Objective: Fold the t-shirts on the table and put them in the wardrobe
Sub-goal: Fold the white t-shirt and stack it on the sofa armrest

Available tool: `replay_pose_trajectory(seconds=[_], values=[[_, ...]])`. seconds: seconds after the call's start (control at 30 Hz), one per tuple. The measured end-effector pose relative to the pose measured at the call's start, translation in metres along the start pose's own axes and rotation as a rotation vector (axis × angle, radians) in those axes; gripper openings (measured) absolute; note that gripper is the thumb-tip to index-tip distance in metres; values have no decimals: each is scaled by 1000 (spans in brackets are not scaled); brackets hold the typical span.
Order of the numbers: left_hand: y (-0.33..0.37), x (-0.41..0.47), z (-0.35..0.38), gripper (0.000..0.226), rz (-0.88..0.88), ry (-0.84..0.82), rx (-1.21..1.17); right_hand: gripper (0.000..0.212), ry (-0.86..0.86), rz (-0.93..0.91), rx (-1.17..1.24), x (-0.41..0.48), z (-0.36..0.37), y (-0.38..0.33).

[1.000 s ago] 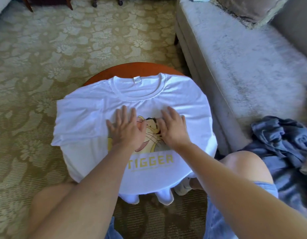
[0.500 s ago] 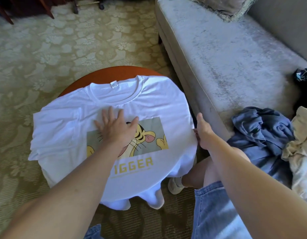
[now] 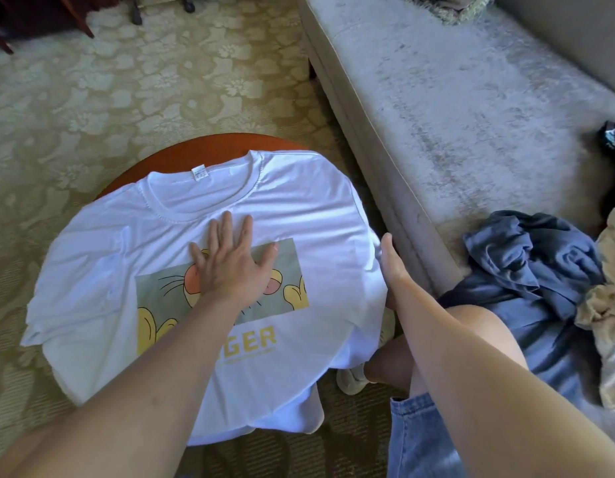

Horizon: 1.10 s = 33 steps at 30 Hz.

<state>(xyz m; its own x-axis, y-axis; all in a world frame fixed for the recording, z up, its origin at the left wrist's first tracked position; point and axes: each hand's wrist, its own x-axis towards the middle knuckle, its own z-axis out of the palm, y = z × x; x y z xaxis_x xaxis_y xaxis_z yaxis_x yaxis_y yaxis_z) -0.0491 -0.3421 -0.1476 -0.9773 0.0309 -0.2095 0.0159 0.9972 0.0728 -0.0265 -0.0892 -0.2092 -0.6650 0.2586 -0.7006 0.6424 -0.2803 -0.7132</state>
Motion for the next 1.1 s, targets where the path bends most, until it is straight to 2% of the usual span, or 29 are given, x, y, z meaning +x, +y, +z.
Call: replay_pose_trajectory(seconds=[0.07, 0.17, 0.27, 0.43, 0.6, 0.67, 0.83, 0.9, 0.97, 1.0, 1.07, 1.1], values=[[0, 0, 1, 74, 4, 11, 0, 80, -27, 6, 34, 18, -4, 8], [-3, 5, 0, 74, -4, 18, -2, 78, -32, 21, 82, 10, 4, -1], [-10, 13, -2, 74, -18, 20, -2, 71, 82, -34, 53, 4, 10, -8], [-18, 22, -5, 75, -26, 26, 5, 70, 75, -40, 167, 7, 14, -3], [-19, 21, -4, 76, -20, 27, 18, 73, -206, 83, 482, 3, 5, -7], [-19, 21, -4, 76, -18, 26, 12, 65, -177, 91, 584, 0, 2, -10], [-16, 15, -3, 75, -28, 25, 17, 48, -109, 169, 534, 2, -8, -16], [-16, 12, -3, 75, -29, 31, 6, 42, -7, 216, 375, -5, -9, -18], [-17, 10, -2, 75, -32, 37, 0, 57, 77, 328, 219, -6, -7, -9], [-17, 9, -2, 75, -33, 38, -6, 67, 67, 380, 171, -8, -6, -4], [-17, 9, -3, 76, -33, 41, -18, 91, 19, 421, 196, -10, -2, 1], [-17, 9, -3, 76, -31, 41, -17, 96, 1, 402, 240, -7, -2, 5]])
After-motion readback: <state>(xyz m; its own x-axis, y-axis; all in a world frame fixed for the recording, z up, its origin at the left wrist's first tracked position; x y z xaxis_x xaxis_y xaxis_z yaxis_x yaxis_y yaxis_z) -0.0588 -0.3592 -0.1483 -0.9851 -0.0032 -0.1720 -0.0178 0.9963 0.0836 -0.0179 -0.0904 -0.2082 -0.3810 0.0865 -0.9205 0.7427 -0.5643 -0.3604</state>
